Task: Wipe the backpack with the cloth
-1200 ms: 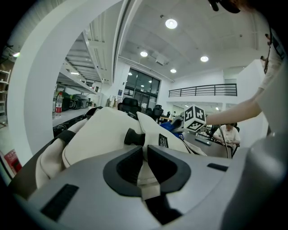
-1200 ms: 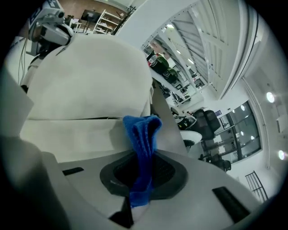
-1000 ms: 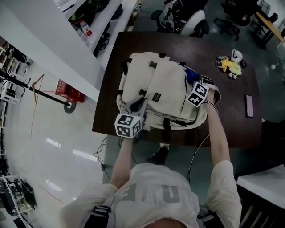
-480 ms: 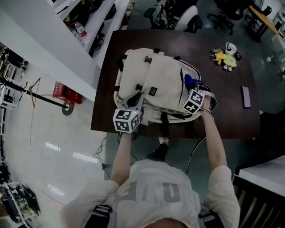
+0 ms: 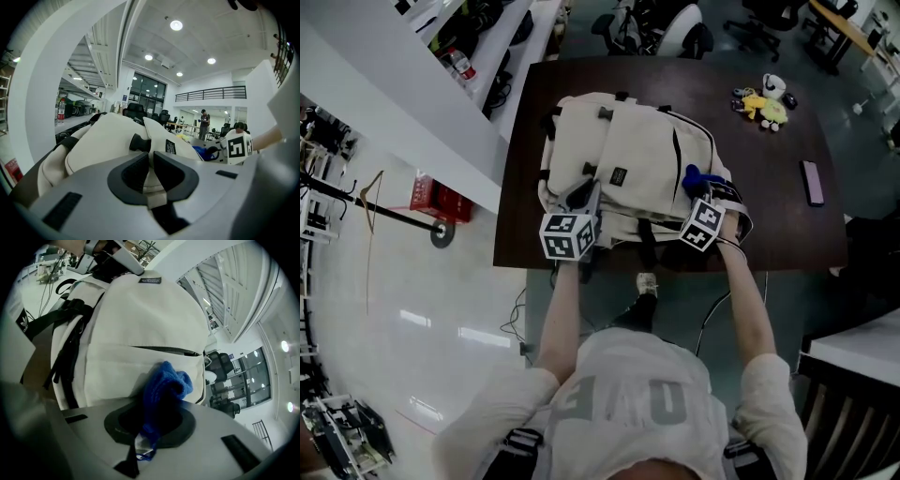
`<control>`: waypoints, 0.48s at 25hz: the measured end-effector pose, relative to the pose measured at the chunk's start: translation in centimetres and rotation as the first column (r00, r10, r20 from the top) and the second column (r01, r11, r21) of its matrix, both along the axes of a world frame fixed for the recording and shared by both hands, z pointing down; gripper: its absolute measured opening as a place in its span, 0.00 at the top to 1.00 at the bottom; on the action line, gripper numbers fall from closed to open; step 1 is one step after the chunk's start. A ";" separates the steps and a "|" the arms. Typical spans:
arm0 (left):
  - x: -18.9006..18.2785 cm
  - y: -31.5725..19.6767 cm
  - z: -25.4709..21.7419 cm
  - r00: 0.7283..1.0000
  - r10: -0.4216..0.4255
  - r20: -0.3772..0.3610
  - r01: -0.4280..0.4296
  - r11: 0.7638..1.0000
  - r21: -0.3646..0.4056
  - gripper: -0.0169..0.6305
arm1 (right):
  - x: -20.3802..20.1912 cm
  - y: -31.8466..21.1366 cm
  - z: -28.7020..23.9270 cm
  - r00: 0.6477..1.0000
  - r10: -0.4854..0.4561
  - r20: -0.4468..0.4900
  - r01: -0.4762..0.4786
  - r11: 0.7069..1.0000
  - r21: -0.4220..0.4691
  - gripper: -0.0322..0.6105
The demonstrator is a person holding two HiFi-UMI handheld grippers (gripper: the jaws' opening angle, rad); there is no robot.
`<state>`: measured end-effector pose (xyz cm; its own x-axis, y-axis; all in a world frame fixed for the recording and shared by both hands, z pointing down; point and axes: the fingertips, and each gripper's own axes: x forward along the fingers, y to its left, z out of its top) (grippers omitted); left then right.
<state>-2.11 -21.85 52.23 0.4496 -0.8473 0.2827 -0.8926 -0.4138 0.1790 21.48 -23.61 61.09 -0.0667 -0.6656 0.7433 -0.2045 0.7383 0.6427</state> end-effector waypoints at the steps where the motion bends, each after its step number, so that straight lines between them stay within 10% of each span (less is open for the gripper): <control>1: 0.0 0.0 0.0 1.000 0.000 0.000 0.000 1.000 0.000 0.91 | -0.1 0.5 0.0 1.000 0.000 -0.002 0.000 1.000 0.003 0.89; 12: 0.0 0.0 -0.1 1.000 -0.001 0.014 0.001 1.000 0.005 0.91 | -1.7 6.2 -0.4 0.997 -0.058 -0.045 0.059 0.998 0.018 0.89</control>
<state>-2.16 -21.86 52.17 0.4446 -0.8492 0.2849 -0.8955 -0.4134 0.1650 19.74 -17.42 60.65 -0.0736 -0.6754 0.7338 -0.1323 0.7359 0.6641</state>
